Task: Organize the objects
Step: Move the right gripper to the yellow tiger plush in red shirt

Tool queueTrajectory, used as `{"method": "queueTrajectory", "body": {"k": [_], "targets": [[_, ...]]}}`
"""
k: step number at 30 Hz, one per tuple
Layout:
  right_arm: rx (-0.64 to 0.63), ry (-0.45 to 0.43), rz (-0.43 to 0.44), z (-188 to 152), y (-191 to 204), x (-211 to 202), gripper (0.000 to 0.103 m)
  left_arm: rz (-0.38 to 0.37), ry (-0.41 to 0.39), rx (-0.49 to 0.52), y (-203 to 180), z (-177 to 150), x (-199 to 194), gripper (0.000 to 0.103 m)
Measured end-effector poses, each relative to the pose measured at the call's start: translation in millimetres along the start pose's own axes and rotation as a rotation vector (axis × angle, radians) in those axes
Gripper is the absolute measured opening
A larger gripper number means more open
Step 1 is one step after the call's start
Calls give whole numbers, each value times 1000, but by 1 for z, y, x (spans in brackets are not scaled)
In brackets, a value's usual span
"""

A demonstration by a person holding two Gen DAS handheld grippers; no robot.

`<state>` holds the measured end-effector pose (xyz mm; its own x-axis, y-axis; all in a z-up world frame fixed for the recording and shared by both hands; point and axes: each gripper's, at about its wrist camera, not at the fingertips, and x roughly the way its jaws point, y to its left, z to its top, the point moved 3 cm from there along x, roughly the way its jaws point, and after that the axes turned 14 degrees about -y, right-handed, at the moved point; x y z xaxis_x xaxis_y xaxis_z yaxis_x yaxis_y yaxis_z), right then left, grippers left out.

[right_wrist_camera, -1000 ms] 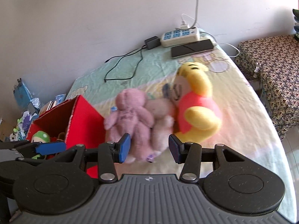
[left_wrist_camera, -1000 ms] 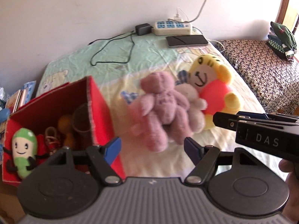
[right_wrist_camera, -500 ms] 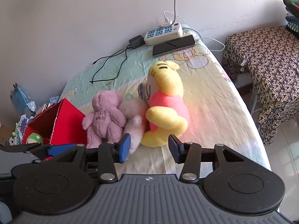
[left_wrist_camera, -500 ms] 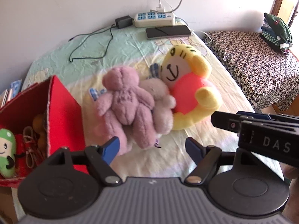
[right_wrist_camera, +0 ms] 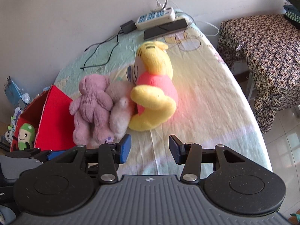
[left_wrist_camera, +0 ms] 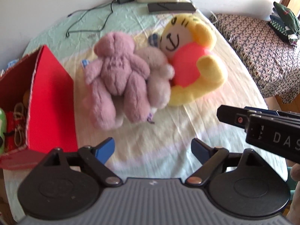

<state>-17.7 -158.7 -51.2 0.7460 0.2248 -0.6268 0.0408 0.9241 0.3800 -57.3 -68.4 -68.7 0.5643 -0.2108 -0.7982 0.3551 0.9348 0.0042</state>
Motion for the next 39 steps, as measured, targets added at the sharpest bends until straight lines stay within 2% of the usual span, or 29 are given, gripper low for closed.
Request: {"method": "queueTrajectory", "body": {"k": [13,39], "targets": [[11,50,-32,-15,7,3,49,-14,77,-28,8,-25,7,92],[25,44,-29,-23,16,-1,43,-24,16,-20,9,-27,-3,92]]}}
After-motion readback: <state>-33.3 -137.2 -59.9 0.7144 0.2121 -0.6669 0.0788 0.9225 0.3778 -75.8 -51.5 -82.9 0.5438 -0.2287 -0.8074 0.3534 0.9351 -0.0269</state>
